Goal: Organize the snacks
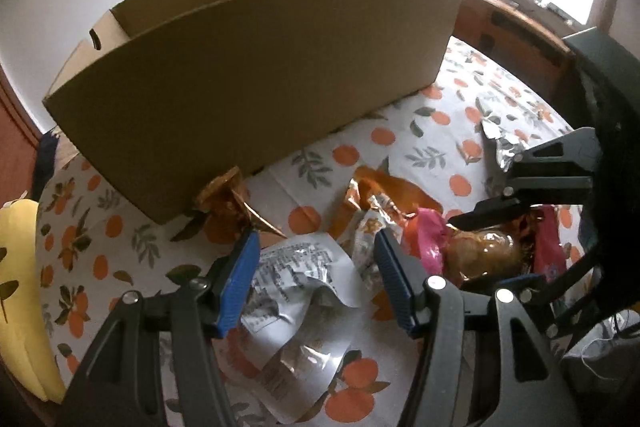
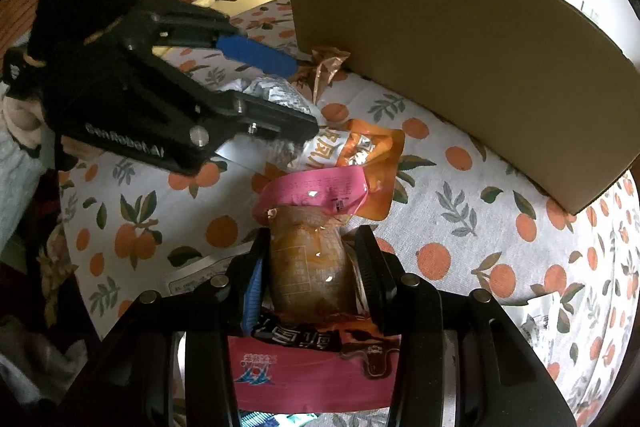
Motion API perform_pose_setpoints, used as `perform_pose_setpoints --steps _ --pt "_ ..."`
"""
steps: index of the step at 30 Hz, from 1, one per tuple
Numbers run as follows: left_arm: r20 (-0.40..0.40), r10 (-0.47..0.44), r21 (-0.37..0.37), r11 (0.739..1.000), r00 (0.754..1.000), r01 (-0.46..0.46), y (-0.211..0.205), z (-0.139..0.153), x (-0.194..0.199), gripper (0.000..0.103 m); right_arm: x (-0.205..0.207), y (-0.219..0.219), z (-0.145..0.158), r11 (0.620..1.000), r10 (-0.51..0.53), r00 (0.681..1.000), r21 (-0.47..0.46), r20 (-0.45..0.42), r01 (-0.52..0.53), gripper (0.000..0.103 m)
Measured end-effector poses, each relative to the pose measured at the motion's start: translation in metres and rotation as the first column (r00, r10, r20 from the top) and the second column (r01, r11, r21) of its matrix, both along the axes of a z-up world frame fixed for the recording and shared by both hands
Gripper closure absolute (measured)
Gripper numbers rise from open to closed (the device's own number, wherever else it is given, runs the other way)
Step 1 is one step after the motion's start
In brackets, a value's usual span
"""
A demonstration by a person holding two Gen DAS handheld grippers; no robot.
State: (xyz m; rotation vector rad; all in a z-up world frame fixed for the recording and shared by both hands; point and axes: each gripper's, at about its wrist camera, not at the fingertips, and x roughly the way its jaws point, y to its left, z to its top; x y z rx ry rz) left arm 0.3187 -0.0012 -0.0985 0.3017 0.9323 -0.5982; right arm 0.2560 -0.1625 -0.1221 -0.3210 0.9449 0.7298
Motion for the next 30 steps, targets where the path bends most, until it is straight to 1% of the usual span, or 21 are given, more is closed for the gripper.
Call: perform_pose_setpoints --steps 4,8,11,13,15,17,18,19,23,27,30 --pt "-0.028 -0.006 0.01 1.0 1.0 0.006 0.01 -0.001 -0.002 0.043 0.0 -0.002 0.0 1.0 0.001 1.0 0.005 0.0 -0.001 0.061" --pt "-0.042 -0.047 0.055 0.997 0.998 0.049 0.011 -0.004 -0.008 0.043 0.0 -0.002 0.001 1.0 0.0 1.0 0.007 0.001 0.0 0.061" --pt "-0.05 -0.056 0.088 0.994 0.997 0.06 0.01 -0.004 -0.011 0.043 -0.001 -0.002 0.002 1.0 -0.003 1.0 0.009 0.001 0.003 0.061" --pt "-0.055 -0.051 0.081 0.995 0.997 0.055 0.009 -0.005 -0.01 0.043 -0.001 -0.002 0.002 1.0 -0.008 1.0 0.012 -0.001 0.008 0.061" --pt "-0.069 -0.04 0.058 0.997 0.997 0.044 0.011 -0.004 -0.009 0.051 0.0 -0.003 0.002 1.0 -0.015 1.0 0.021 -0.005 0.015 0.063" --pt "-0.07 -0.032 0.038 0.999 0.997 0.035 0.013 -0.001 -0.008 0.066 -0.001 -0.004 0.003 1.0 -0.01 1.0 0.01 -0.005 0.01 0.065" --pt "-0.079 -0.023 0.022 0.999 0.997 0.025 0.015 0.002 -0.007 0.068 -0.002 -0.004 0.004 1.0 -0.013 1.0 0.003 -0.002 0.013 0.065" --pt "-0.081 -0.018 0.02 1.0 0.997 0.02 0.016 0.004 -0.007 0.07 -0.003 -0.005 0.005 1.0 -0.018 1.0 0.0 0.0 0.018 0.065" --pt "-0.077 -0.007 0.023 1.0 0.997 0.009 0.016 0.004 -0.008 0.07 -0.002 -0.014 0.005 0.999 -0.037 0.999 0.015 -0.008 0.037 0.065" --pt "-0.095 0.007 -0.031 0.999 0.995 -0.01 0.022 0.01 -0.006 0.075 -0.001 -0.019 0.006 0.999 -0.042 0.999 0.03 -0.018 0.042 0.065" --pt "-0.087 0.023 -0.024 0.999 0.996 -0.025 0.023 0.012 -0.004 0.075 -0.003 -0.018 0.008 0.999 -0.042 0.999 0.033 -0.013 0.043 0.065"
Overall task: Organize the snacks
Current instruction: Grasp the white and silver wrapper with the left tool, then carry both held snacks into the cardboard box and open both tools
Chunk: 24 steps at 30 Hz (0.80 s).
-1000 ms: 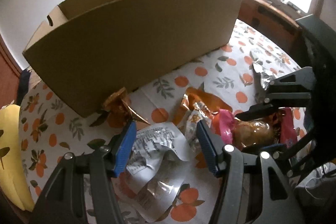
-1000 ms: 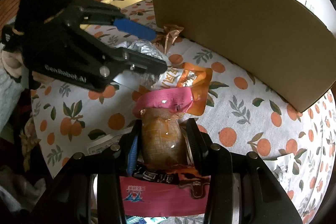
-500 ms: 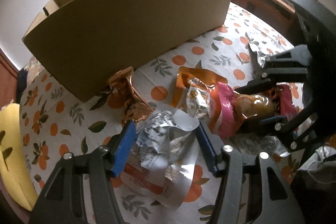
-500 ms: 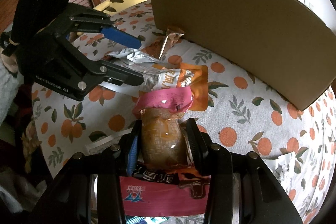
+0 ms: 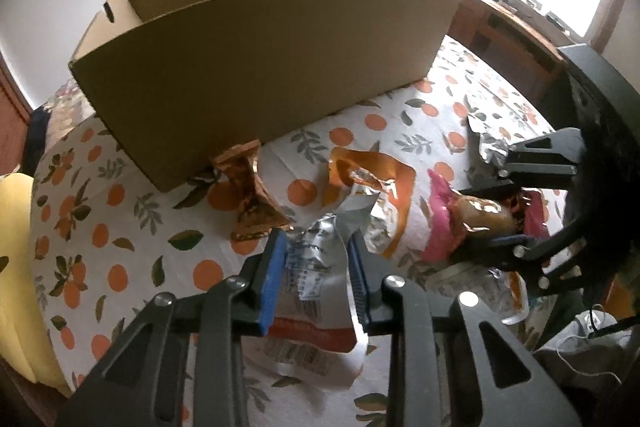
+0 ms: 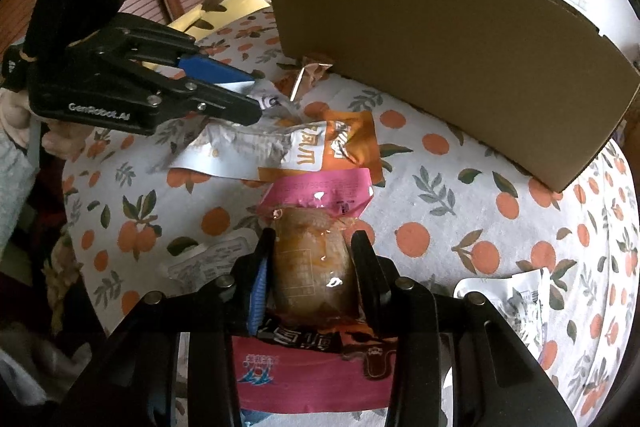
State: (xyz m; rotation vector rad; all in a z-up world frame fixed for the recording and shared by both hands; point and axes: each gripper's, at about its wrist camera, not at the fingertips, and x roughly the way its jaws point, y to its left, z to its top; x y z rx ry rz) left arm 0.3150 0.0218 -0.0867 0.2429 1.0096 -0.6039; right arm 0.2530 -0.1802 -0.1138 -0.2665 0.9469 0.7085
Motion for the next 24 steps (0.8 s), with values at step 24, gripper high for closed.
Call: perform_pose_setpoints --steps 24 --pt "0.242 0.096 -0.109 0.991 0.965 -0.072 -0.007 0.099 -0.011 0.075 0.005 -0.036 0.077 0.992 -0.094 0.985 0.102 0.142 0.08 0.065"
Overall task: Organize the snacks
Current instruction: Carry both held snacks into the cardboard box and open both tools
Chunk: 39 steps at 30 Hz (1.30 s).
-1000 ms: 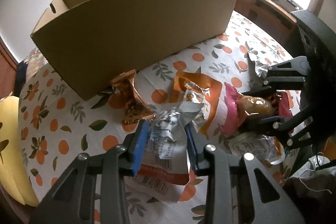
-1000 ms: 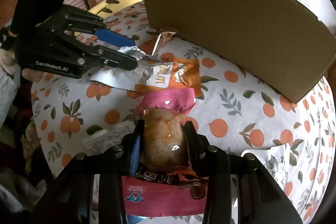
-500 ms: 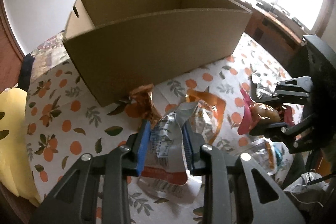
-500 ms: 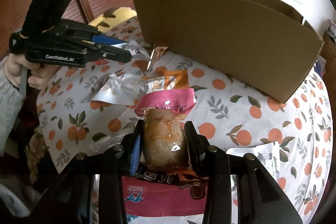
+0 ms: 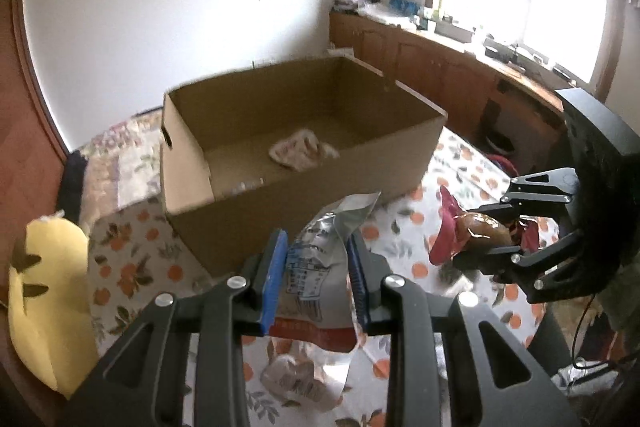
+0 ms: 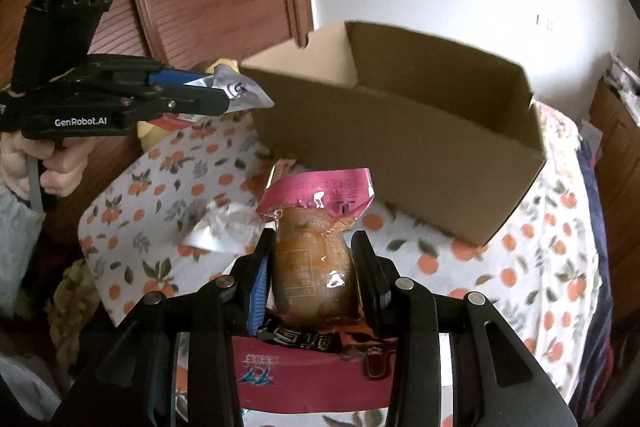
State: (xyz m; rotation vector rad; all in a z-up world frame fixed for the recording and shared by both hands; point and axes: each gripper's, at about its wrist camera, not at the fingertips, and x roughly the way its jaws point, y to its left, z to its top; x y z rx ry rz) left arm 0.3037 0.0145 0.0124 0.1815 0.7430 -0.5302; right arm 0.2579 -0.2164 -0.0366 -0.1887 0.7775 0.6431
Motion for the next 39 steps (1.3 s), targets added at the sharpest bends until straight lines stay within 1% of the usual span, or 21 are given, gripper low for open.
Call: perform_pose_setpoints --steps 5,10,17,23,27,31,34,39 --pt "0.044 0.013 -0.006 1.0 0.999 -0.013 -0.01 0.018 0.011 0.075 0.011 -0.005 0.025 1.0 -0.012 0.999 -0.004 0.047 0.012 0.065" --pt "0.079 0.042 0.002 0.999 0.996 -0.042 -0.019 0.029 0.025 0.075 0.031 -0.008 0.047 1.0 -0.023 0.996 -0.007 0.09 0.023 0.065" --pt "0.102 0.084 -0.022 0.996 0.991 -0.082 -0.026 0.035 0.054 0.075 0.065 -0.012 0.063 0.998 -0.049 0.99 -0.02 0.129 0.052 0.065" --pt "0.107 0.118 -0.031 0.993 0.987 -0.115 -0.029 0.031 0.075 0.075 0.096 -0.016 0.064 0.996 -0.089 0.987 -0.015 0.136 0.091 0.065" --pt "0.106 0.144 -0.031 0.989 0.984 -0.142 -0.03 0.023 0.089 0.075 0.119 -0.018 0.06 0.992 -0.124 0.983 -0.011 0.132 0.127 0.065" --pt "0.074 0.164 -0.04 0.986 0.984 -0.161 -0.028 0.008 0.104 0.075 0.144 -0.017 0.053 0.987 -0.156 0.979 -0.023 0.133 0.16 0.065" --pt "0.043 0.164 -0.034 0.986 0.986 -0.162 -0.029 -0.003 0.114 0.075 0.16 -0.016 0.046 0.984 -0.172 0.977 -0.033 0.125 0.177 0.065" --pt "0.026 0.171 -0.026 0.985 0.985 -0.17 -0.034 -0.014 0.122 0.075 0.177 -0.016 0.03 0.979 -0.195 0.976 -0.038 0.101 0.199 0.065"
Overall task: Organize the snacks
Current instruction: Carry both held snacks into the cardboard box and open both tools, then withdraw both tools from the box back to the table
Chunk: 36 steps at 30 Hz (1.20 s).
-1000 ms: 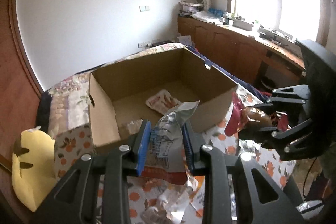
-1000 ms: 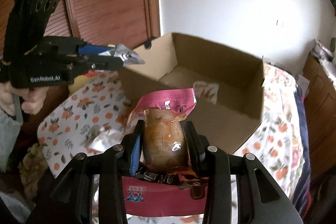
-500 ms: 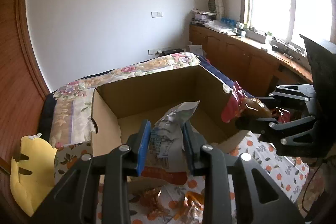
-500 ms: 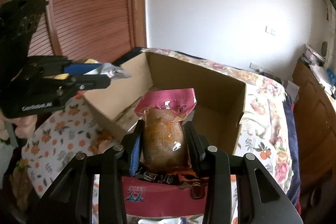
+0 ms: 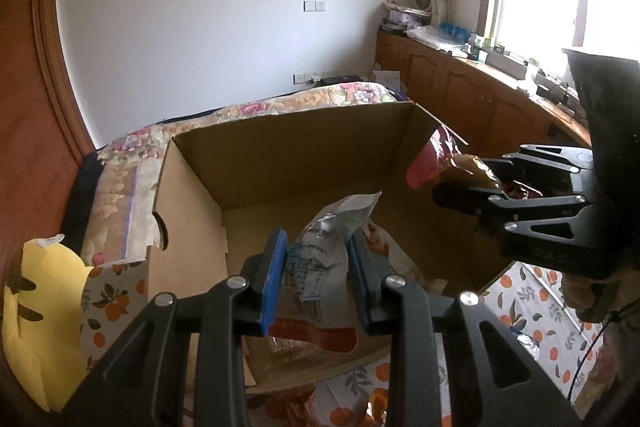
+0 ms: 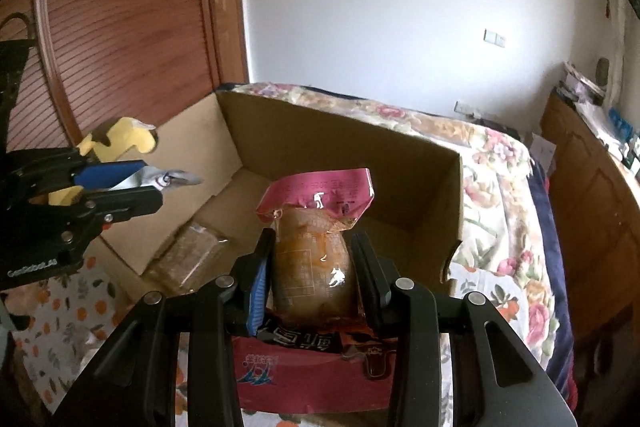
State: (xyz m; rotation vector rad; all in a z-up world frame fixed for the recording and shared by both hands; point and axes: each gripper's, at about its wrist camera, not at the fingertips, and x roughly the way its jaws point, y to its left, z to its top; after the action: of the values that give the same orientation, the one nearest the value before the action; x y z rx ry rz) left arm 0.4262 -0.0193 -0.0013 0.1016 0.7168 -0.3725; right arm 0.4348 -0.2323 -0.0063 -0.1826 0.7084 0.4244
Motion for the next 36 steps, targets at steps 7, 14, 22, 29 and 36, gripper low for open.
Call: perform_pose_setpoints --steps 7,14,22,29,36 --pt "-0.017 -0.006 0.018 1.0 1.0 0.007 -0.007 -0.011 0.006 0.073 0.009 0.002 -0.015 1.0 -0.014 1.0 -0.01 -0.021 0.014 0.064" --pt "-0.023 -0.007 0.025 1.0 1.0 0.008 -0.01 -0.013 0.004 0.065 0.013 0.0 -0.023 0.999 -0.036 0.998 -0.001 -0.05 0.036 0.062" --pt "0.004 -0.017 0.013 1.0 1.0 0.017 -0.005 -0.008 -0.024 0.057 0.0 0.0 -0.01 0.999 -0.044 0.999 0.017 -0.013 0.044 0.048" --pt "0.002 -0.009 0.025 1.0 1.0 0.009 0.001 -0.003 -0.067 0.051 -0.036 -0.012 0.005 0.996 -0.033 0.999 0.079 -0.009 0.034 0.048" --pt "-0.014 -0.019 0.07 0.997 1.0 0.019 0.0 -0.001 -0.111 0.05 -0.078 -0.019 0.002 0.994 -0.025 0.999 0.101 -0.032 0.028 0.048"
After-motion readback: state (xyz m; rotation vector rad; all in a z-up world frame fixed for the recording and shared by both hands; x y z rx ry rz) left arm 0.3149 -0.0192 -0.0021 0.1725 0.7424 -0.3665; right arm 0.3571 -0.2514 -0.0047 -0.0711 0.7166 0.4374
